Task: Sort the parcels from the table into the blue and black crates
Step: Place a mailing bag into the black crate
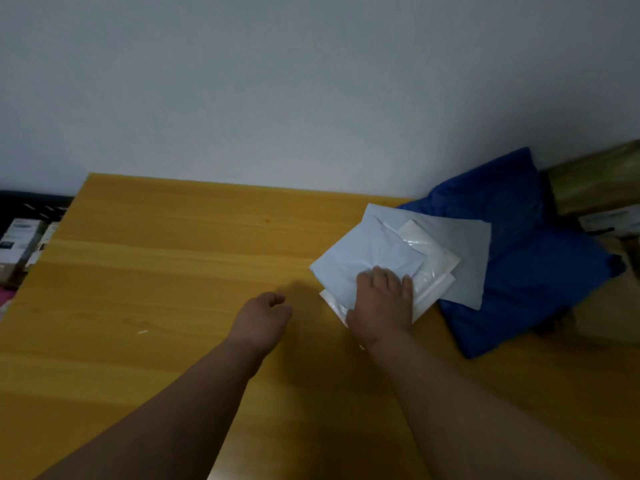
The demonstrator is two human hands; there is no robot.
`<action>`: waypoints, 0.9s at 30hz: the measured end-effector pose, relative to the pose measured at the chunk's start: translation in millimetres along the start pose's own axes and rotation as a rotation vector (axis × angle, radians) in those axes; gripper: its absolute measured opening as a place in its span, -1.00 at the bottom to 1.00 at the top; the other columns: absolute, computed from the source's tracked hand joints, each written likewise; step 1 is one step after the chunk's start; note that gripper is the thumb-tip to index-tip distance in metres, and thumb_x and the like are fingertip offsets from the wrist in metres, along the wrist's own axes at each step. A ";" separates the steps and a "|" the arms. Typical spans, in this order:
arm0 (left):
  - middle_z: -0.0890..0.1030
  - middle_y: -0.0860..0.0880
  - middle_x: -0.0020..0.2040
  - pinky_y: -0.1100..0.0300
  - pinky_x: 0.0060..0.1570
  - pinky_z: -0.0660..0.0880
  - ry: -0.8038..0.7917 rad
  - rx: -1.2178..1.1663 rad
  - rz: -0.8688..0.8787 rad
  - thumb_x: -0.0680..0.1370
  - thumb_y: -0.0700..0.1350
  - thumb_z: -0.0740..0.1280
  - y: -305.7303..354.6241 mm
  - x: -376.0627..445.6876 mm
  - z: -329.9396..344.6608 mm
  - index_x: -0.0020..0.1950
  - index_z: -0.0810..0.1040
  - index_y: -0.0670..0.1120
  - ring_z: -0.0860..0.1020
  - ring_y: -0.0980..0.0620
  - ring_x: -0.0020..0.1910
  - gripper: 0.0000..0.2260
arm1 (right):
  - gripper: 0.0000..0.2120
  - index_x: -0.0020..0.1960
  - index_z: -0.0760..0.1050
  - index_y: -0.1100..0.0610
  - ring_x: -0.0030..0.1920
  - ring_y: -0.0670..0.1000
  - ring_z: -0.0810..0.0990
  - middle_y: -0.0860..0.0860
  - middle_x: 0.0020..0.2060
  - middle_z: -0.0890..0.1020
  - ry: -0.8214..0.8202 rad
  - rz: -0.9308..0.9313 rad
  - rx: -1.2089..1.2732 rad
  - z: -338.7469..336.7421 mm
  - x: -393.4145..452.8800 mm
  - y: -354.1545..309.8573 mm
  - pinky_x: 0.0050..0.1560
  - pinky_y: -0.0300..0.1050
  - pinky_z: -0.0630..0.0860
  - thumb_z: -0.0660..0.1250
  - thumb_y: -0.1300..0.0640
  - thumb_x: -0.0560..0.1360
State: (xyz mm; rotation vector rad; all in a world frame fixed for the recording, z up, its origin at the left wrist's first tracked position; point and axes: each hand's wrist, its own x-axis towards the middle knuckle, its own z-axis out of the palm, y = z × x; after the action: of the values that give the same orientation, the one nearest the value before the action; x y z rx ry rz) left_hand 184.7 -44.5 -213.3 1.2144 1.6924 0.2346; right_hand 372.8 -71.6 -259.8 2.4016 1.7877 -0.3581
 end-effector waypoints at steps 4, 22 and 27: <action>0.50 -0.08 0.32 0.16 0.06 0.39 0.024 -0.052 -0.012 0.60 -0.06 0.27 1.6 -3.4 -0.4 0.36 0.48 -0.07 0.48 -0.02 0.13 -0.67 | -0.83 0.11 0.46 -0.04 0.15 0.03 0.55 -0.03 -0.04 0.61 0.084 0.050 0.165 -16.3 -1.6 -7.5 0.53 0.14 -0.09 0.14 0.05 0.58; 0.72 -0.10 -0.06 0.11 -0.28 0.59 -0.171 -0.934 -0.031 0.57 -0.30 0.28 2.7 -21.2 -91.8 0.15 0.55 -0.13 0.69 -0.03 -0.21 -0.81 | -0.75 0.24 0.47 0.28 0.11 0.19 0.65 0.23 0.15 0.64 -0.327 0.354 2.248 -92.9 -83.3 -62.5 0.13 0.13 0.55 0.18 0.25 0.61; 0.71 -0.10 -0.01 -0.06 0.01 0.60 -0.179 -0.870 0.076 0.59 -0.27 0.27 -14.4 -33.5 -131.7 0.12 0.56 -0.09 0.67 -0.10 -0.07 -0.84 | -0.81 0.03 0.54 0.27 0.07 0.23 0.64 0.25 0.08 0.66 -0.291 0.343 2.274 -92.6 -102.9 -91.0 0.16 0.14 0.52 0.16 0.32 0.55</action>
State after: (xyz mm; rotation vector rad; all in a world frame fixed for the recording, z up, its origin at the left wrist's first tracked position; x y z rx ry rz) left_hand 71.1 -30.0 -138.8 0.6131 1.1691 0.7890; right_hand 268.4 -118.0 -139.8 2.4640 0.0861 -3.6946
